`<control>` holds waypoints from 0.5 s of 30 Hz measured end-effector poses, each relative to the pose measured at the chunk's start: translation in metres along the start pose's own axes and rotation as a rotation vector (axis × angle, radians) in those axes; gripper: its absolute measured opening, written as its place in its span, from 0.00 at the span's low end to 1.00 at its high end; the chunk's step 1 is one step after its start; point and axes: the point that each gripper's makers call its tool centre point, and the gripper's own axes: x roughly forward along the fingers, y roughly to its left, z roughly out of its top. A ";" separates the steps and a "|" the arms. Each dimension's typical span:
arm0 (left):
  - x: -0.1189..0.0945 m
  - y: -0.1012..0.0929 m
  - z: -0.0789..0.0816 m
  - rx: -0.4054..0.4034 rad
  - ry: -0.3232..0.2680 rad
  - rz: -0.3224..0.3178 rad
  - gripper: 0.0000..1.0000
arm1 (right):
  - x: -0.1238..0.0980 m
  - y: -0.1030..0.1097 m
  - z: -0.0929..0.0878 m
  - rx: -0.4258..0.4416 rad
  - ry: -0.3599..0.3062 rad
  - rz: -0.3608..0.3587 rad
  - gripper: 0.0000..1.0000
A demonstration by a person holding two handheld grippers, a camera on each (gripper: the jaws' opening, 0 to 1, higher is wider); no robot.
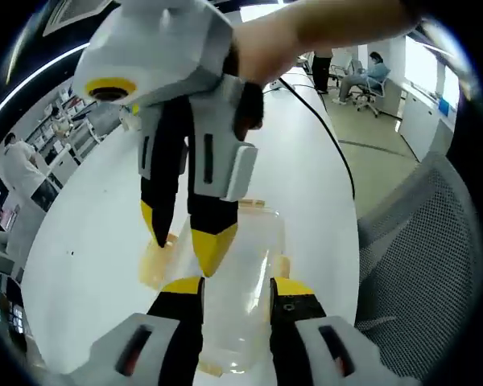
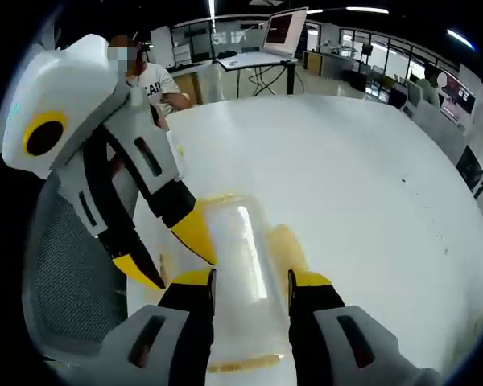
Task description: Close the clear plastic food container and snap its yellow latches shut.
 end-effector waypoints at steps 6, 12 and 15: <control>0.001 -0.003 0.001 0.080 0.024 0.010 0.32 | 0.006 -0.007 -0.004 -0.041 0.073 0.044 0.35; 0.006 -0.013 -0.007 0.231 0.099 0.003 0.33 | 0.010 -0.009 -0.007 -0.070 0.140 0.099 0.35; 0.008 -0.014 -0.013 0.288 0.154 0.026 0.33 | 0.013 -0.007 -0.006 -0.097 0.193 0.145 0.35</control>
